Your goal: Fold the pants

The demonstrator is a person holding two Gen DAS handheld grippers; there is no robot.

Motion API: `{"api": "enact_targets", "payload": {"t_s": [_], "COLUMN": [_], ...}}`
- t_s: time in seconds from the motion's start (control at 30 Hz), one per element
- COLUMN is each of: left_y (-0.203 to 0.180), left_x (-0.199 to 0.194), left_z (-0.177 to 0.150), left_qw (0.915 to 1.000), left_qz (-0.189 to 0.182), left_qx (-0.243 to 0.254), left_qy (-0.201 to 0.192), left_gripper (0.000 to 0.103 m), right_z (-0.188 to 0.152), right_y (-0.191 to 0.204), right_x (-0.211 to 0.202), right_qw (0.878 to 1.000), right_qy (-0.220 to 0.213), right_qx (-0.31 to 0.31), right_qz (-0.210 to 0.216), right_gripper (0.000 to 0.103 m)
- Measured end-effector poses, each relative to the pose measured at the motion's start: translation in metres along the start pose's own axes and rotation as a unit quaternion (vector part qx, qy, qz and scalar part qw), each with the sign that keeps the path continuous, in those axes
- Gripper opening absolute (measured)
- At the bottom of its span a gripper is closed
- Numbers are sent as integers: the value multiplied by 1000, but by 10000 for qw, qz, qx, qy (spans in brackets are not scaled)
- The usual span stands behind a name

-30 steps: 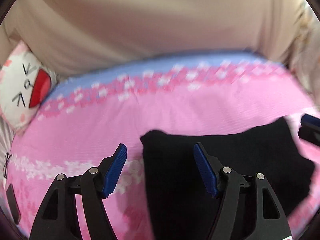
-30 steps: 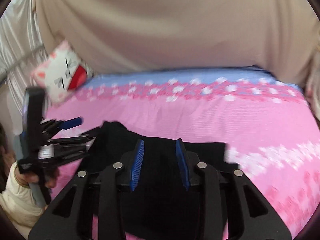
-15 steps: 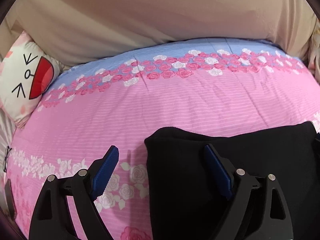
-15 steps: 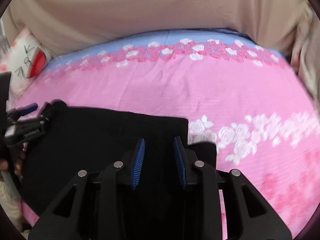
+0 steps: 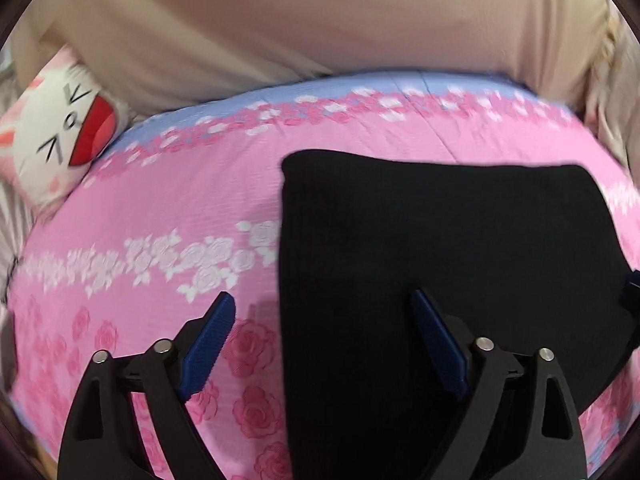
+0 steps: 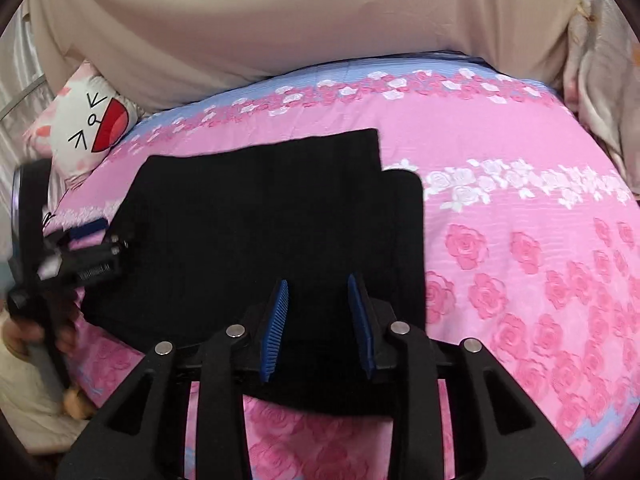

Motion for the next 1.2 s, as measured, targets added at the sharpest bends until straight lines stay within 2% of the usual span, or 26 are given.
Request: {"api": "enact_targets", "payload": {"t_s": [0.07,0.1,0.17,0.27,0.33,0.43,0.47,0.53,0.57,0.7,0.83,0.87,0.93,1.0,1.1,1.2], "left_y": [-1,-3,-5,-8,-13,-19,-20,-21,-20,-13,-11,-11,-11,-11,-10,-11], "left_x": [-6,-11,-18,-22,-21,-17,-17,-18,-18,-19,-15,-13,-14,-16,-16,-15], "left_z": [4,6,7,3,0,-4,-5,-6,-7,-8,-11,-12,-12,-12,-13,-14], "left_qw": [10000,9998,9994,9992,9993,9992,9992,9992,9992,9993,9993,9993,9992,9992,9991,9991], "left_qz": [61,152,241,227,163,155,165,184,189,182,171,170,203,228,263,288], "left_qx": [52,119,211,304,333,339,336,336,327,247,180,177,205,237,239,226], "left_qy": [-2,-59,-135,-91,16,110,127,134,149,220,265,279,265,246,232,218], "left_gripper": [88,88,88,88,88,88,88,88,88,90,94,94,94,94,94,94], "right_z": [8,7,0,-7,-8,-11,-10,-9,-7,-8,-31,-31,-28,-18,8,38], "right_y": [4,2,-10,-25,-25,-18,-14,-10,-9,-8,-15,-18,-22,-23,-11,13], "right_x": [-11,-12,-10,-3,1,15,18,14,7,-21,3,2,-8,-26,-49,-50], "right_qw": [9999,9998,9997,9975,9971,9982,9989,9996,9997,9996,9994,9988,9967,9959,9966,9955], "right_qy": [-163,-176,-91,-16,13,112,97,54,-4,-135,180,2,-65,-294,-663,-874], "right_qx": [-19,-10,139,682,704,553,445,265,214,229,301,447,726,793,461,72], "right_qz": [-10,-39,-195,187,281,204,121,-68,-89,75,81,188,367,324,174,355], "right_gripper": [32,40,46,47,47,48,47,36,24,20,22,23,24,27,28,28]}}
Point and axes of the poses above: each gripper's, at about its wrist camera, not at the fingertips, and x roughly the way its jaws point, y to its left, z to its top, the point moved 7 cm from there along x, roughly the way its jaws point, and after that the axes turned 7 degrees about -x, right-handed, at the moved point
